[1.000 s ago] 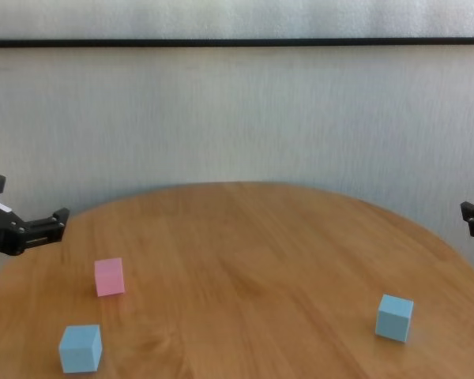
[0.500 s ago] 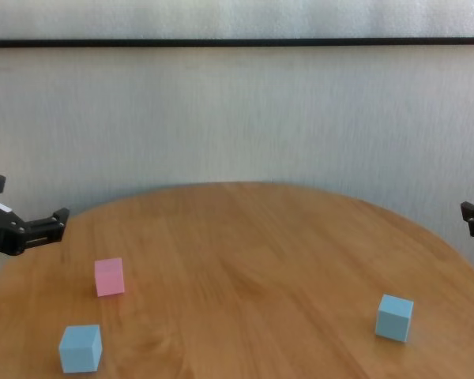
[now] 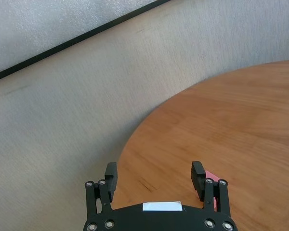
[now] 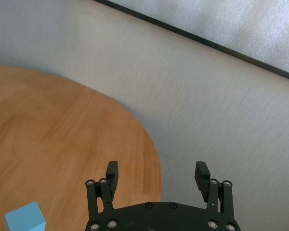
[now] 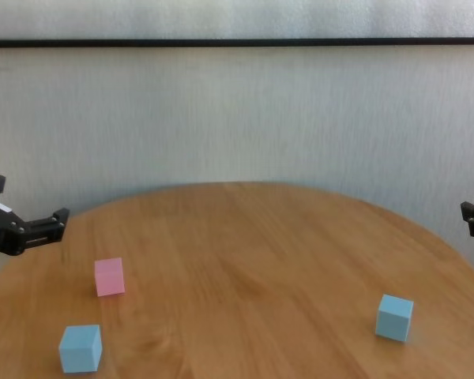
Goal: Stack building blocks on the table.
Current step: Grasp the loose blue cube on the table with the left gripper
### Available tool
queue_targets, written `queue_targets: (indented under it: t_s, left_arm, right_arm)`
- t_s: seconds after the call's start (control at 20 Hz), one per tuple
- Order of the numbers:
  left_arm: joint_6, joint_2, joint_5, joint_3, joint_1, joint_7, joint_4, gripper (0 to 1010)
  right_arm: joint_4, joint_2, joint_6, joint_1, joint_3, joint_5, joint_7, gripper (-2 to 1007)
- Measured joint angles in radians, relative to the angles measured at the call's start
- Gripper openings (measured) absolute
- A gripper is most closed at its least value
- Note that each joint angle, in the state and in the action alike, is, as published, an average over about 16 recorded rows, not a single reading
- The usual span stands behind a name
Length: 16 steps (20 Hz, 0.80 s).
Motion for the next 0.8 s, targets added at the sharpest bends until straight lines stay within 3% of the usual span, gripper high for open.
queue_targets:
  t_s: [0.5, 0.8]
  left_arm:
    - [0.000, 0.001, 0.000, 0.000, 0.001, -0.004, -0.003, 999]
    - [0.009, 0.018, -0.009, 0.001, 0.015, -0.049, -0.040, 999]
  right_arm:
    - [0.000, 0.000, 0.000, 0.000, 0.000, 0.000, 0.000, 1001]
    - [0.000, 0.000, 0.000, 0.000, 0.000, 0.000, 0.000, 1001]
